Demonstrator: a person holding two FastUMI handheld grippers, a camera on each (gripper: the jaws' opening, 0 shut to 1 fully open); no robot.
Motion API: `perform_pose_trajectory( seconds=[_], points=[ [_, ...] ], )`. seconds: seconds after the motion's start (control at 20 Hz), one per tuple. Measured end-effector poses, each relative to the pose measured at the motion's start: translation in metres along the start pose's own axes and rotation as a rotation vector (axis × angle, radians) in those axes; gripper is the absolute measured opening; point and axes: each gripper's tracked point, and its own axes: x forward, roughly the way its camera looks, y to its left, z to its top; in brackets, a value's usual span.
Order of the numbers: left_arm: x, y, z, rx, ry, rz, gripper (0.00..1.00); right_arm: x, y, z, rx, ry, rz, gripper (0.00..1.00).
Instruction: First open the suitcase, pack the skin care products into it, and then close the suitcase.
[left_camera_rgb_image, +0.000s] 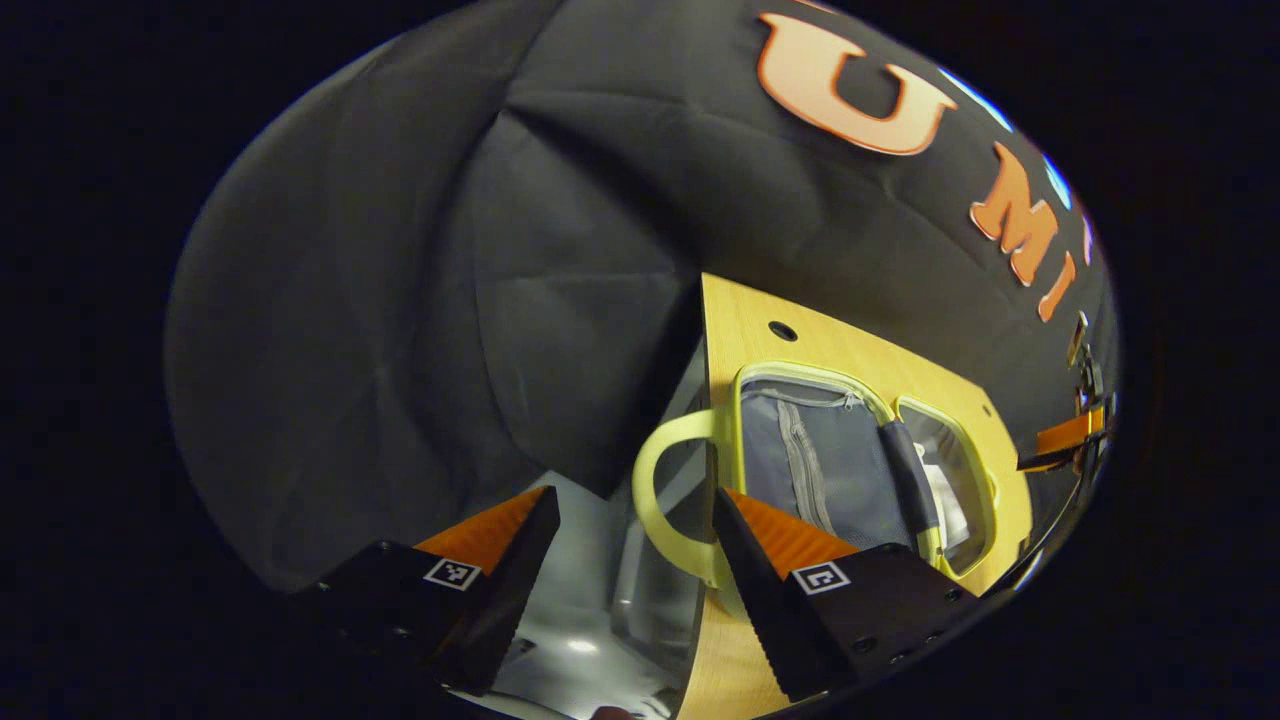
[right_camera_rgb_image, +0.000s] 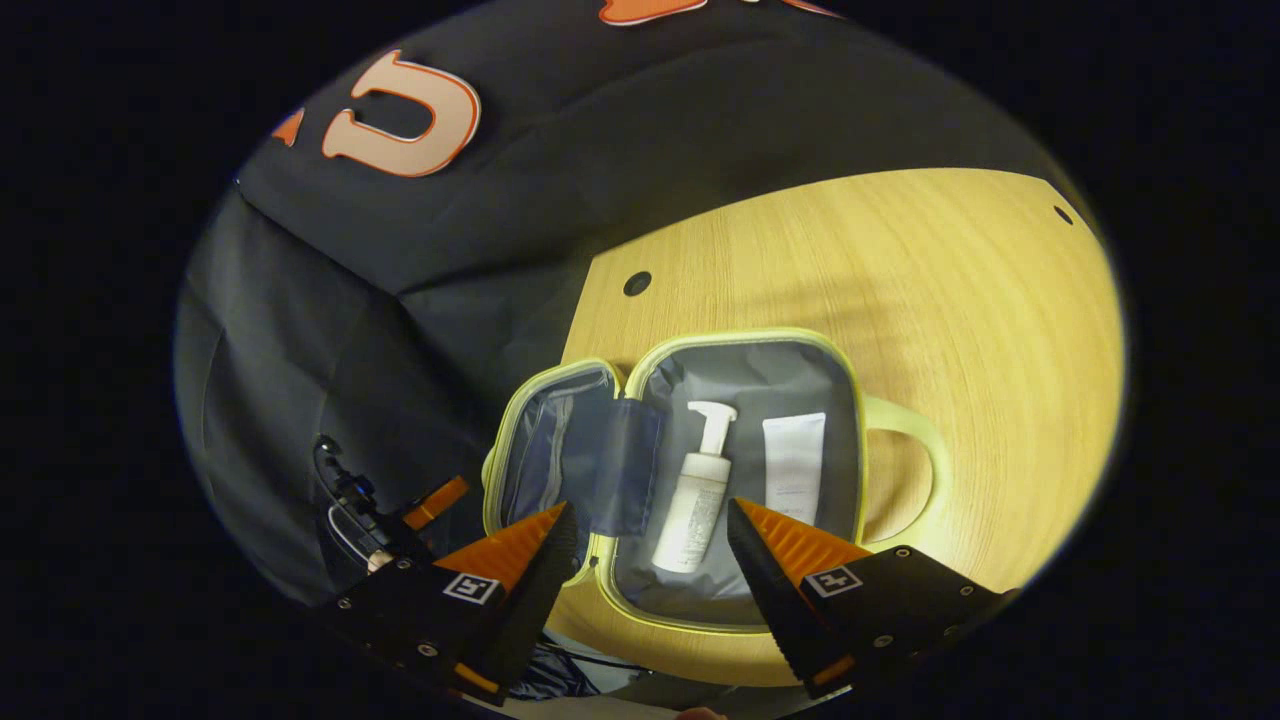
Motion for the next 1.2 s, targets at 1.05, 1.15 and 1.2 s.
perform_pose_trajectory(
  seconds=[1.05, 1.15, 1.2],
  points=[
    [-0.036, -0.096, 0.061, 0.007, -0.029, -0.095, 0.05, -0.062, -0.046, 0.006, -0.032, -0.115, -0.054, 0.95],
    [-0.071, -0.134, 0.081, 0.063, -0.062, -0.121, 0.05, -0.074, -0.047, 0.016, -0.044, -0.139, -0.034, 0.96],
    [-0.086, -0.16, 0.088, 0.099, -0.069, -0.139, 0.05, -0.08, -0.047, 0.025, -0.042, -0.158, -0.02, 0.96]
  ],
)
